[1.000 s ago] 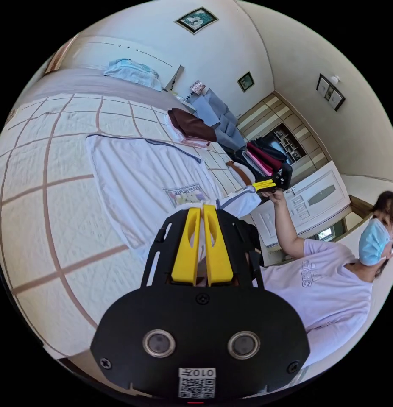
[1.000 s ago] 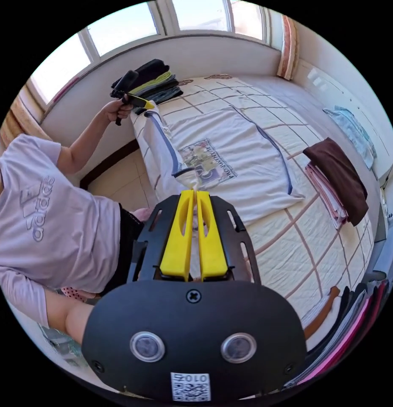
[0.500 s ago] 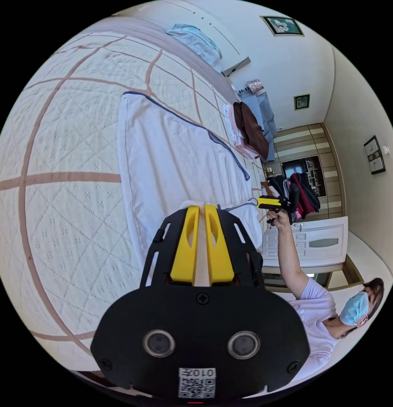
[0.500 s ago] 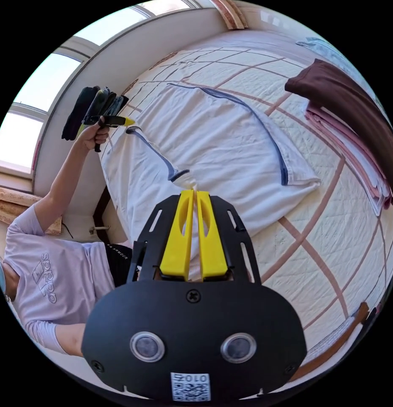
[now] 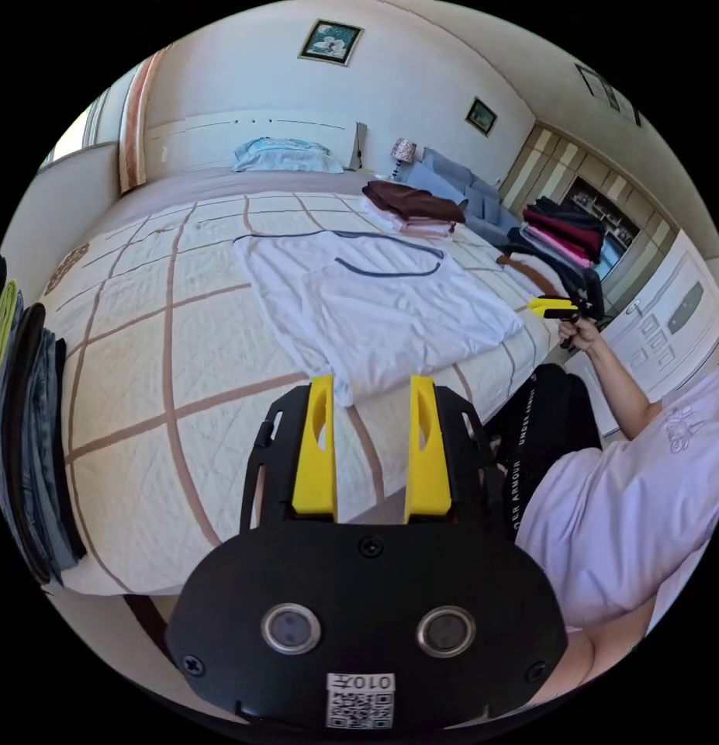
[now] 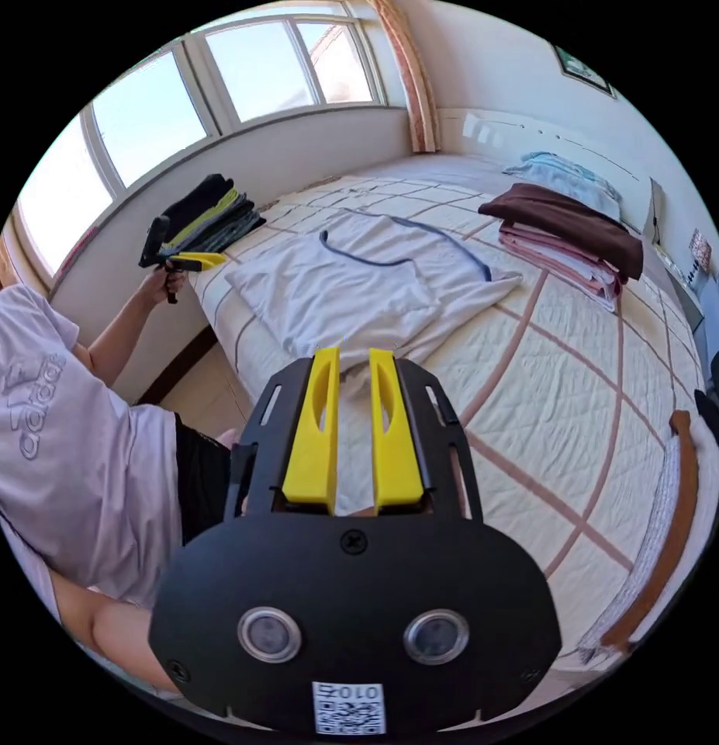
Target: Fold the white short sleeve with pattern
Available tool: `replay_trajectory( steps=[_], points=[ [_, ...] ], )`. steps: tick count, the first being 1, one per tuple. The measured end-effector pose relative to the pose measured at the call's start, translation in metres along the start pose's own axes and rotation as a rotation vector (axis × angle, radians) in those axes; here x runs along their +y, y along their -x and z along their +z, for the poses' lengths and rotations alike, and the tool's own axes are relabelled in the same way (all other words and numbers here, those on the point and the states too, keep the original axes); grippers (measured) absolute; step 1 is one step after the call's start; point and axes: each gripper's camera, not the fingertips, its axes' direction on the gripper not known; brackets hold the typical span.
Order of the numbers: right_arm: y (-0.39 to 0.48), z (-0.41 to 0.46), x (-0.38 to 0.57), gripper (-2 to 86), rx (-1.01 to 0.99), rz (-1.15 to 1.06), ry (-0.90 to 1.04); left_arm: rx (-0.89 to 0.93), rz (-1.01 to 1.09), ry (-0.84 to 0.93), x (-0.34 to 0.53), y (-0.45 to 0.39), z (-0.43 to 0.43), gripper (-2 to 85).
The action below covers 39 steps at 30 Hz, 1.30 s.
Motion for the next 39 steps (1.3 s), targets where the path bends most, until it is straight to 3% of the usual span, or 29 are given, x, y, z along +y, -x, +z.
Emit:
replay_trajectory(
  steps=[5, 12, 17, 22, 29, 33, 39],
  points=[
    [0.033, 0.019, 0.018, 6.5, 0.035, -0.012, -0.050, 0.036, 0.019, -0.081, 0.011, -0.014, 0.003, 12.5],
    [0.028, 0.048, 0.013, 4.1, -0.003, 0.035, 0.077, 0.027, -0.012, 0.072, -0.006, -0.006, 0.041, 9.2],
    [0.017, 0.004, 0.030, 3.7, -0.028, 0.107, -0.017, 0.004, -0.037, 0.086, -0.006, 0.003, 0.038, 7.3],
    [0.018, 0.037, 0.030, 3.7, -0.057, 0.104, 0.127, 0.024, -0.034, 0.102, -0.007, 0.007, 0.033, 7.8],
    [0.036, 0.000, 0.041, 4.2, 0.052, 0.155, 0.001, -0.014, 0.015, -0.051, -0.013, -0.011, -0.029, 9.9],
    [0.071, -0.024, 0.025, 4.6, 0.093, 0.089, -0.180, 0.051, 0.065, -0.070, -0.035, -0.012, -0.019, 10.3],
    [0.077, 0.028, -0.003, 6.5, 0.005, 0.055, -0.060, 0.066, 0.037, 0.070, -0.055, 0.009, 0.037, 10.5]
  ],
)
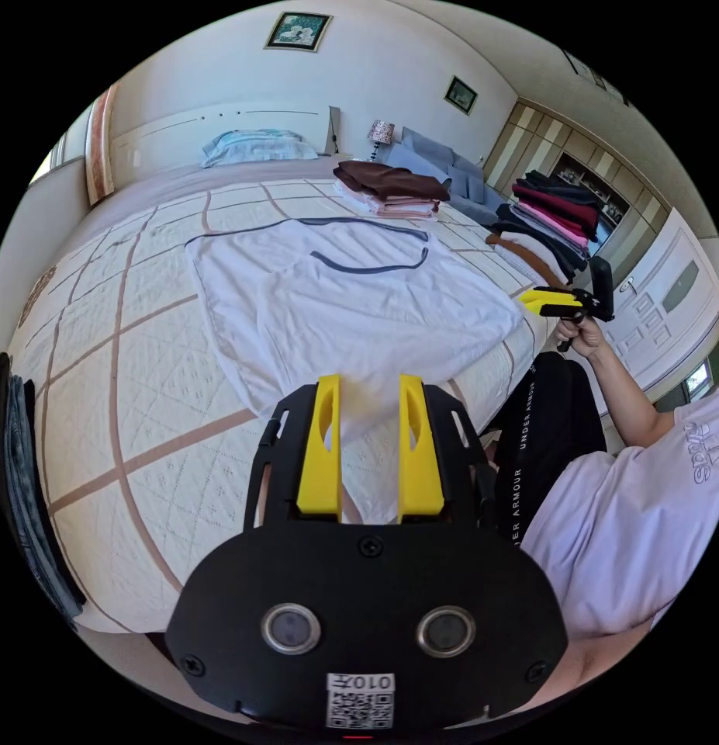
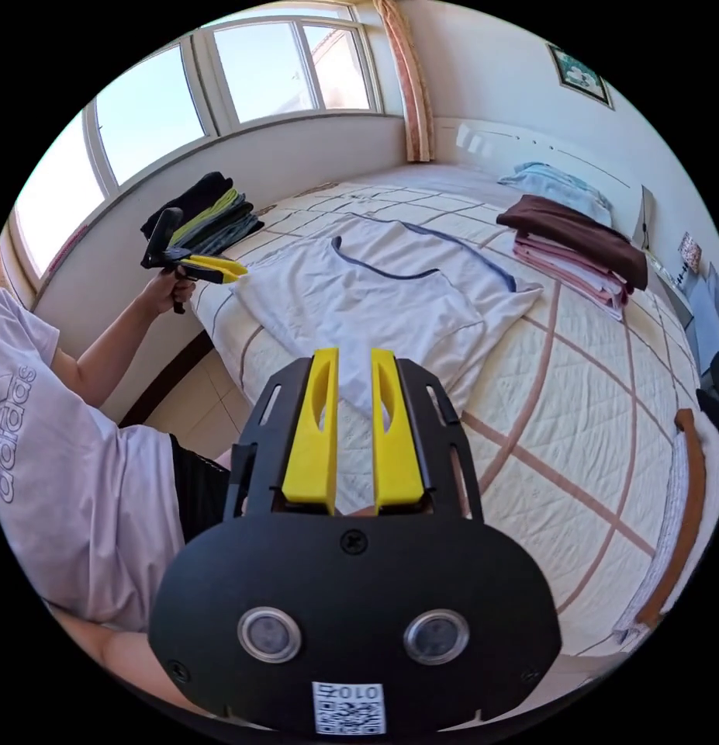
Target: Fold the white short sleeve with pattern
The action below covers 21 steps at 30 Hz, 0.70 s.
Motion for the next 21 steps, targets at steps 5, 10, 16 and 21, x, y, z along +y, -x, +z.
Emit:
replay_trajectory(
  steps=[5, 10, 16, 21],
  points=[
    [-0.020, 0.030, 0.002, 6.4, -0.055, 0.038, 0.126, 0.156, -0.091, -0.033, 0.006, 0.037, -0.001, 10.4],
    [-0.038, -0.032, -0.017, 6.7, 0.020, 0.042, -0.078, 0.091, -0.100, -0.196, -0.023, 0.066, -0.059, 10.9],
    [-0.084, -0.010, -0.110, 7.6, 0.176, -0.059, 0.003, -0.194, -0.093, -0.114, -0.152, 0.149, -0.048, 14.0],
    [-0.110, 0.043, -0.168, 7.8, 0.253, -0.127, 0.124, -0.063, -0.401, -0.044, -0.210, 0.248, 0.004, 15.2]
  ],
)
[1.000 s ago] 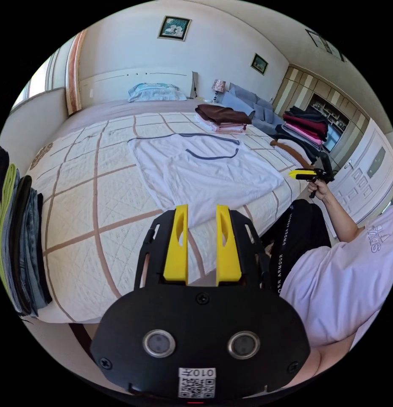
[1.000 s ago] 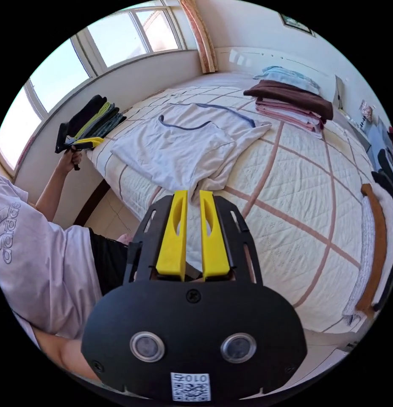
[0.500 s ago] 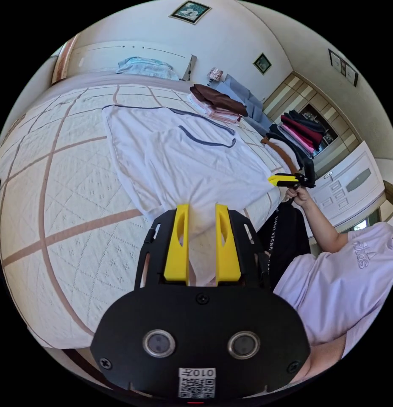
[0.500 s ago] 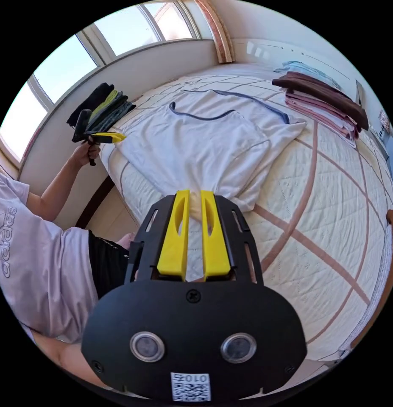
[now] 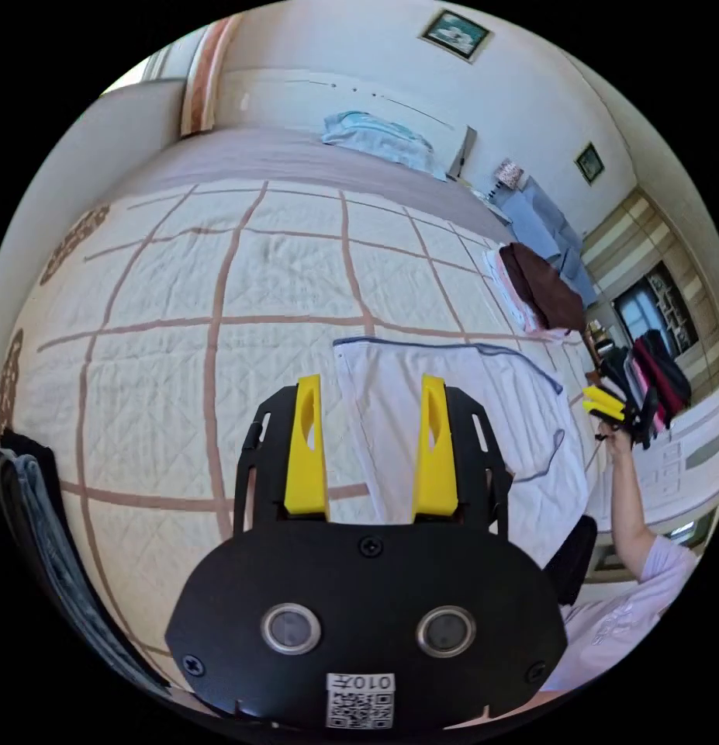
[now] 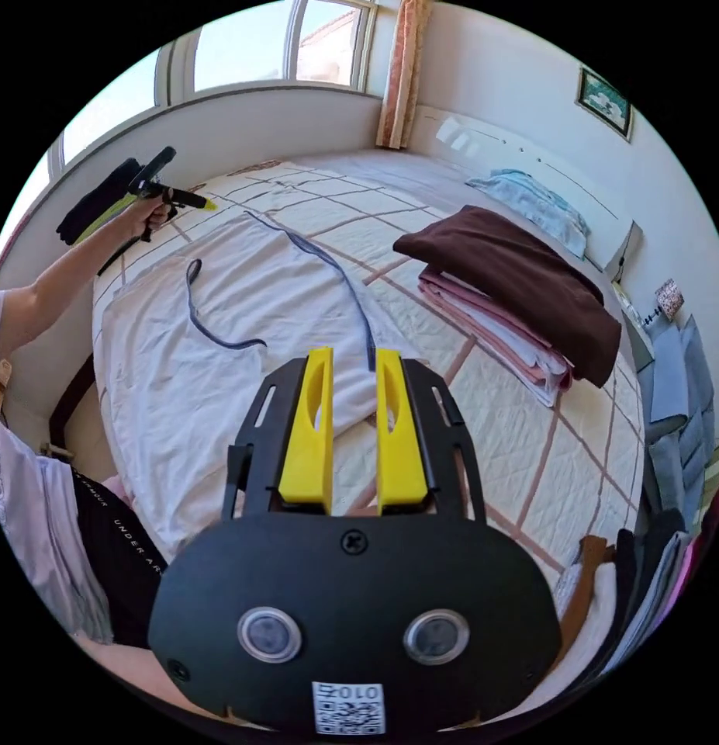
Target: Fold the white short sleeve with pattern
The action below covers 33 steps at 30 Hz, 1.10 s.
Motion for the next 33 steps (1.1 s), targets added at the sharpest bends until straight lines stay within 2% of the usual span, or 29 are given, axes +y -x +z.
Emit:
replay_trajectory(
  steps=[7, 12, 14, 22, 27, 33],
  points=[
    [0.003, 0.052, -0.024, 8.2, 0.119, -0.114, 0.119, 0.026, -0.011, -0.007, -0.030, 0.014, 0.029, 13.9],
    [-0.020, 0.050, -0.030, 5.5, 0.029, -0.058, 0.100, -0.051, 0.016, 0.024, -0.034, 0.015, 0.036, 7.9],
    [-0.034, 0.047, -0.030, 5.0, -0.006, -0.023, 0.100, 0.032, 0.041, 0.008, -0.031, 0.019, 0.032, 5.3],
    [-0.059, -0.002, -0.039, 4.3, -0.052, 0.056, 0.010, 0.103, 0.149, -0.147, -0.008, 0.016, -0.011, 1.1],
    [-0.048, -0.050, -0.029, 4.2, -0.029, 0.045, -0.049, 0.247, 0.318, -0.320, 0.039, 0.000, -0.066, 0.6],
    [-0.002, -0.130, 0.061, 4.2, -0.051, -0.029, -0.179, 0.314, 0.623, -0.361, 0.145, -0.027, -0.131, 0.4]
  ],
)
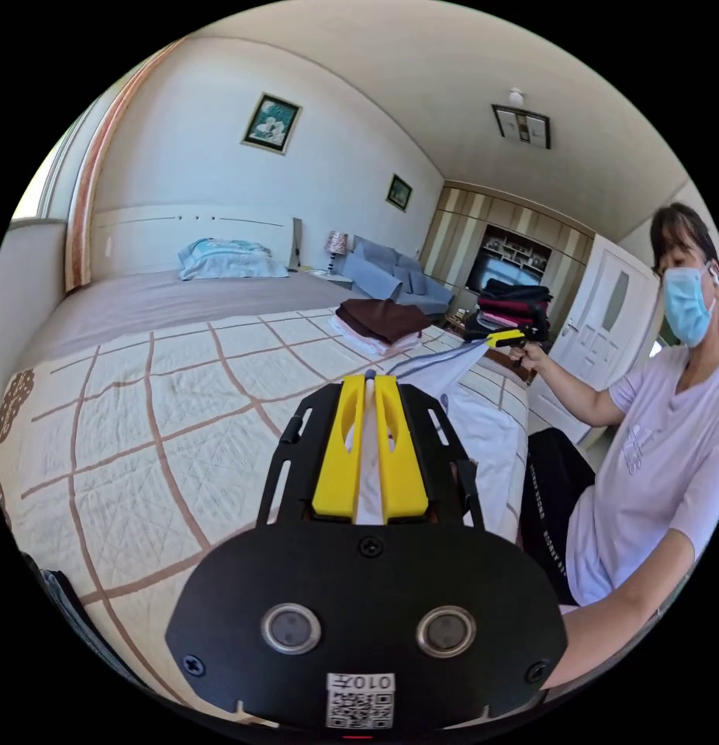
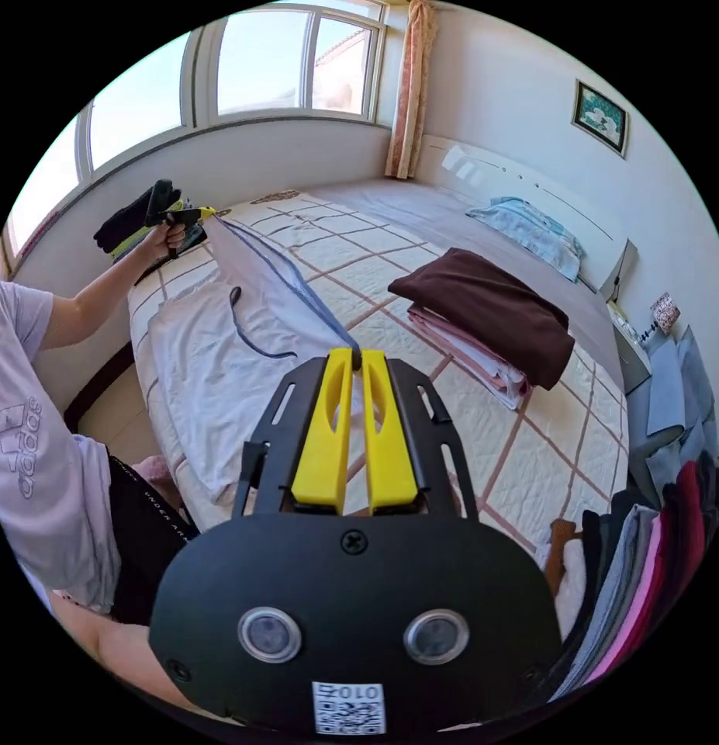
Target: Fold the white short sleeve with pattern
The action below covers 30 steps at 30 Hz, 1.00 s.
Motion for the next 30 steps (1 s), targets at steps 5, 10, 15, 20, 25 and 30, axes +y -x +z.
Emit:
replay_trajectory(
  steps=[5, 10, 15, 20, 25, 30],
  points=[
    [0.037, -0.001, 0.083, 4.2, -0.118, 0.017, 0.086, 0.001, 0.065, 0.131, 0.068, -0.060, -0.014, 0.4],
    [0.053, 0.038, 0.118, 4.2, -0.174, 0.099, 0.180, -0.005, -0.006, 0.286, 0.116, -0.077, 0.010, 0.6],
    [0.049, 0.018, 0.111, 4.2, -0.160, 0.123, 0.105, -0.036, -0.033, 0.207, 0.126, -0.086, -0.005, 1.0],
    [0.068, 0.009, 0.109, 4.1, -0.199, 0.041, 0.089, -0.056, -0.053, 0.273, 0.137, -0.090, 0.002, 2.3],
    [0.078, 0.038, 0.128, 3.9, -0.218, 0.060, 0.256, -0.005, -0.095, 0.308, 0.154, -0.102, 0.007, 4.3],
    [0.086, 0.010, 0.129, 3.3, -0.187, 0.074, 0.208, -0.112, -0.073, 0.242, 0.145, -0.154, -0.020, 5.4]
  ],
)
